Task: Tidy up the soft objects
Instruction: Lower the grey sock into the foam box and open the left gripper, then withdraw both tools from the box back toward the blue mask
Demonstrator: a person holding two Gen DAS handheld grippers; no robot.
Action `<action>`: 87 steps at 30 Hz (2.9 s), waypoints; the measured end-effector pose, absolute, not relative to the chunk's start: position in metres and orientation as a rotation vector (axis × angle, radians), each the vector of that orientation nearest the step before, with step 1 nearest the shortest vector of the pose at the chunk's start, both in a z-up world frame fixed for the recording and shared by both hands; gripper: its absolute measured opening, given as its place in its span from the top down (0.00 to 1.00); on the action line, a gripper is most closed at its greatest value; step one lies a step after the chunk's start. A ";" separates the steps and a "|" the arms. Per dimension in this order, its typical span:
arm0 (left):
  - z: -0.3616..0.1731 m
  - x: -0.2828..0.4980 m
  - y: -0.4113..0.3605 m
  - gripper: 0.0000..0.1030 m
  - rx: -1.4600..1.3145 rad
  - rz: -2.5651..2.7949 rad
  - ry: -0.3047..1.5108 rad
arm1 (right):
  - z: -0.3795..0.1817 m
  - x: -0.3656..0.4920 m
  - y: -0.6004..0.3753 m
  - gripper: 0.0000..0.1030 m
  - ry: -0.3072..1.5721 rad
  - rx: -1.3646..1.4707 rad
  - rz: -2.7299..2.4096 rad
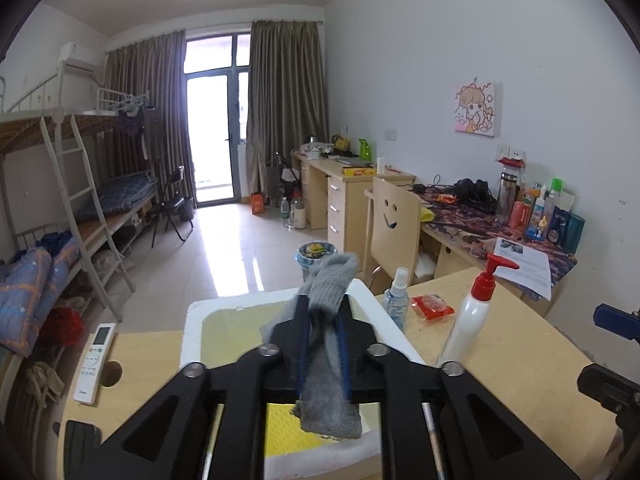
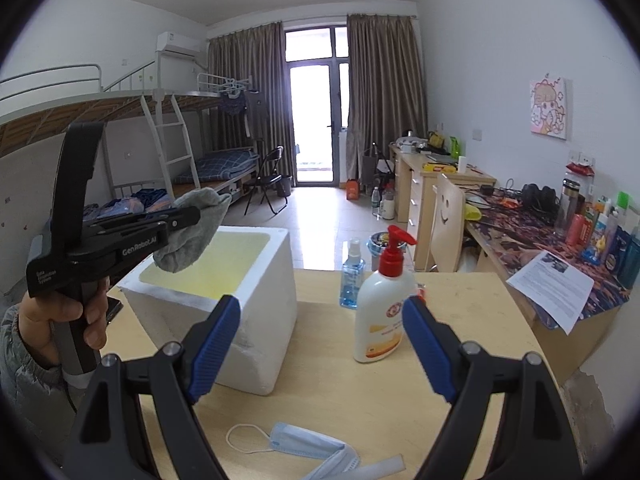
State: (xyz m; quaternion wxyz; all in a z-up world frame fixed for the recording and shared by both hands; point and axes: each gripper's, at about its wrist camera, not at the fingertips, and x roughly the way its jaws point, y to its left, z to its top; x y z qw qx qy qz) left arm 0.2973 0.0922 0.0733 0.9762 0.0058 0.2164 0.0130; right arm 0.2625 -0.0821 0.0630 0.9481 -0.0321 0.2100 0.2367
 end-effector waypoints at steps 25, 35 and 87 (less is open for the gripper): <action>0.104 0.229 0.084 0.01 0.005 0.034 0.334 | 0.080 0.233 -0.084 0.16 0.378 -0.048 0.500; 0.118 0.186 0.078 0.01 0.021 0.032 0.292 | 0.093 0.197 -0.088 0.10 0.328 -0.056 0.496; 0.034 0.064 0.067 0.01 -0.068 0.036 0.189 | 0.029 0.107 -0.111 0.01 0.245 -0.024 0.480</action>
